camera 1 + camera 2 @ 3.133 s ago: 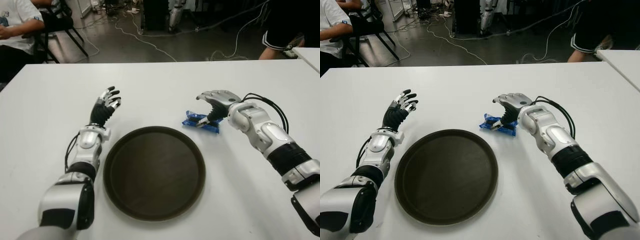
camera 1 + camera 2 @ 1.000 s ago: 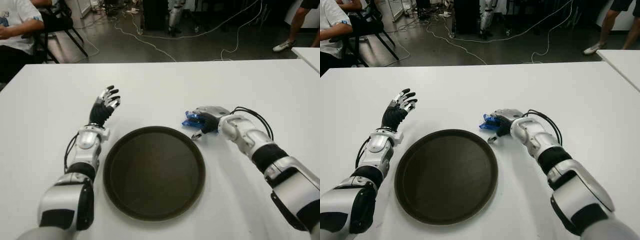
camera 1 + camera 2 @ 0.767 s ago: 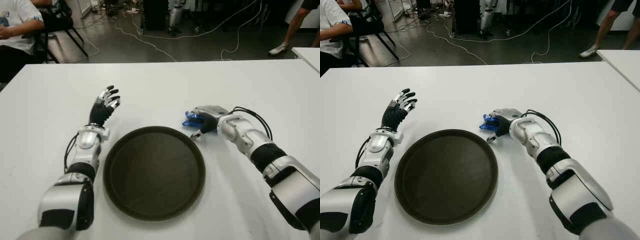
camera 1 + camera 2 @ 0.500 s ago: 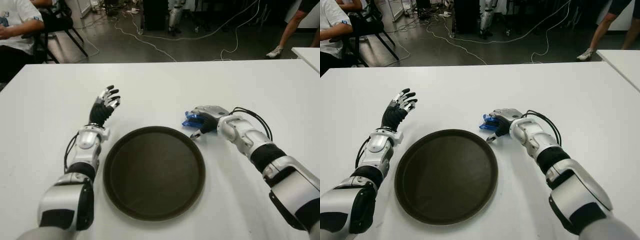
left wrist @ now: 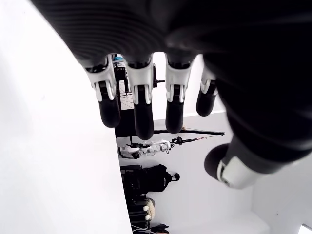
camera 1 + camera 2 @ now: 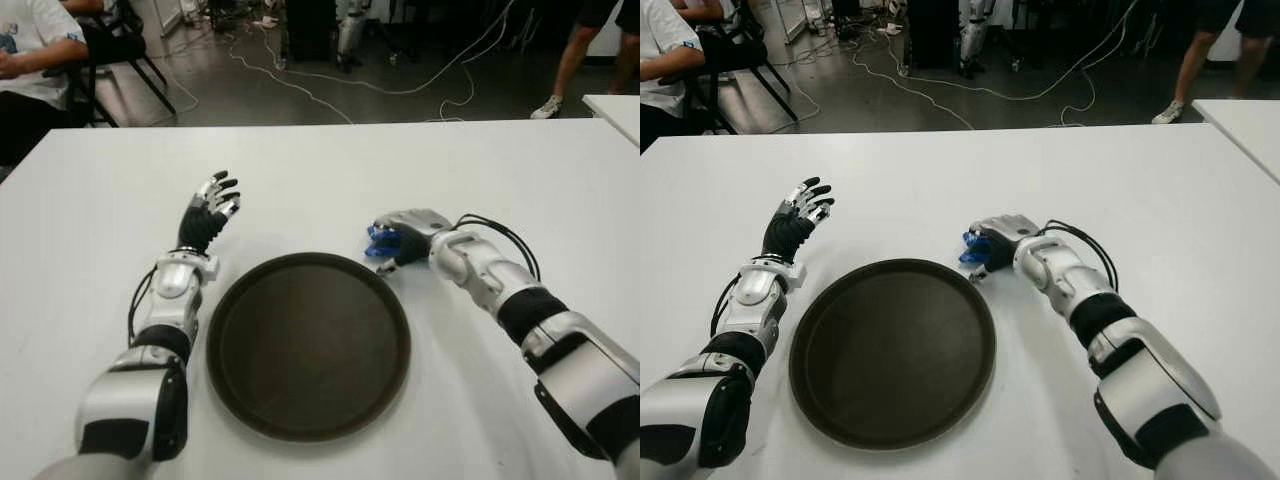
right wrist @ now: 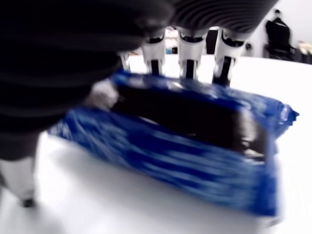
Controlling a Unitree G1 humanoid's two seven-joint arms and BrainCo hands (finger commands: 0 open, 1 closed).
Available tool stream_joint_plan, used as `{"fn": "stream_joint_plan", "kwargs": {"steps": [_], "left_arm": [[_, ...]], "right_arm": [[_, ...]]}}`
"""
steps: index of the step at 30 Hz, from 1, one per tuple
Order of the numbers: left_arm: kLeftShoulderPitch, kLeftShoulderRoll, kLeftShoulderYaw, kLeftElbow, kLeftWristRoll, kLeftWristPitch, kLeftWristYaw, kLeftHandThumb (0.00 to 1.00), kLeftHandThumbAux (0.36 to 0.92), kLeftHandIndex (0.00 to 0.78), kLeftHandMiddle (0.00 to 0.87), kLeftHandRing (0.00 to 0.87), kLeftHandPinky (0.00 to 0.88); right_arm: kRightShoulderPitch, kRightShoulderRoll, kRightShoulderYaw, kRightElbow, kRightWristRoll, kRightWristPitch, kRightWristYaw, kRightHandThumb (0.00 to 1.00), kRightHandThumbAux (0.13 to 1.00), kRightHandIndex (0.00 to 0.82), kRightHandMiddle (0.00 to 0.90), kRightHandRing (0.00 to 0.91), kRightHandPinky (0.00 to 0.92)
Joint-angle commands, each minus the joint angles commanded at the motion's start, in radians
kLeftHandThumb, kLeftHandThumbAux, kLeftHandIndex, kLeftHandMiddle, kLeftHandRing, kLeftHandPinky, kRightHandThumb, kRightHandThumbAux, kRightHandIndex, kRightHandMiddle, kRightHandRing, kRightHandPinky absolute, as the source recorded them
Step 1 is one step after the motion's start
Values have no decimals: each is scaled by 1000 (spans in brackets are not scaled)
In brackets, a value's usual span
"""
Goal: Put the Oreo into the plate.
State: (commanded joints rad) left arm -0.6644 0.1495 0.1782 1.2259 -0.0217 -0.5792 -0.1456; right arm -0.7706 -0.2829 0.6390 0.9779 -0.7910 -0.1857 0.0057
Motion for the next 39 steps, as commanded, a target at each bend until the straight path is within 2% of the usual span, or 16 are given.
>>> {"fn": "stream_joint_plan", "kwargs": {"steps": [4, 12, 29, 39], "left_arm": [[0, 2, -1, -1, 1, 0, -2, 202, 668, 94, 166, 159, 158], [2, 4, -1, -1, 2, -4, -5, 198, 665, 97, 172, 163, 166], [3, 9, -8, -1, 7, -4, -1, 219, 665, 96, 163, 158, 177], [5, 6, 2, -4, -9, 0, -18, 187, 655, 84, 156, 153, 152]], "right_arm": [[-2, 1, -1, 9, -3, -16, -31, 669, 727, 417, 575, 567, 551], [-10, 8, -3, 52, -2, -46, -110, 687, 730, 426, 636, 628, 591], [-15, 10, -1, 77, 2, -64, -154, 684, 734, 426, 641, 636, 599], [-13, 8, -6, 73, 5, -69, -168, 686, 733, 425, 624, 623, 579]]}}
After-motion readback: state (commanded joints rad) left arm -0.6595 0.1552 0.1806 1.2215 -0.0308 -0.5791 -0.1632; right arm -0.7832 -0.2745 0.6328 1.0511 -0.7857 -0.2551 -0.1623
